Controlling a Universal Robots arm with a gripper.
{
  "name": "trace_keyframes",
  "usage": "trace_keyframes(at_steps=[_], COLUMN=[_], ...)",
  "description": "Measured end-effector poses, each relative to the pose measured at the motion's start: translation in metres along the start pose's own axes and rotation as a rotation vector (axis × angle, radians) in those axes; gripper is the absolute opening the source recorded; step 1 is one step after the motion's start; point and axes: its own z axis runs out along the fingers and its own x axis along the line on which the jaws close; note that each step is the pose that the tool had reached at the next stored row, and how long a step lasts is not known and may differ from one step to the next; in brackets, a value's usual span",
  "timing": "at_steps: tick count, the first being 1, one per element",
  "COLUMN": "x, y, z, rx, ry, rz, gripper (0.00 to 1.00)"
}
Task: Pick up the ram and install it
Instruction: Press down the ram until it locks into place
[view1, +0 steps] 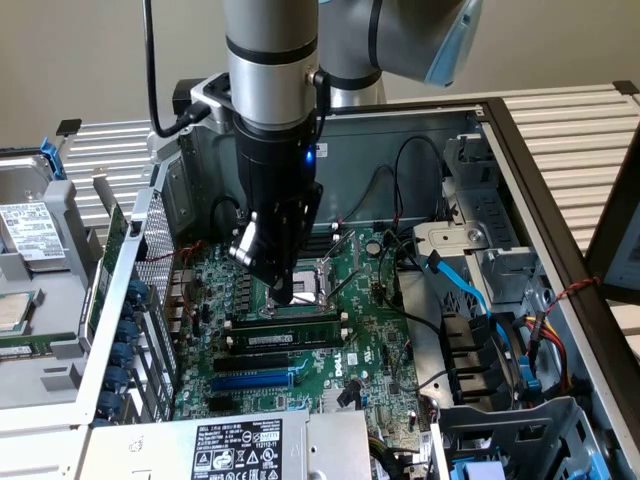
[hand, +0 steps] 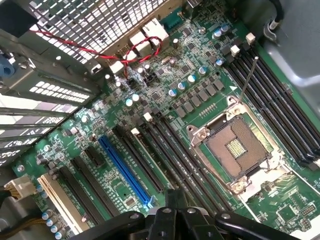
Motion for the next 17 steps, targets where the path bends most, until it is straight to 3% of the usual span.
trace_keyframes(at_steps=[7, 12, 17], x=[-0.0002, -0.0002, -0.0003], y=[-0.0001, -0.0002, -0.0002], z=[-0.0001, -0.0001, -0.0001], rx=[0.0004, -0.0032, -0.0023], ry=[0.0059, 0.0050, 0.0002], rz=[0.077, 0.143, 0.202], gripper=[0.10, 0.10, 0.10])
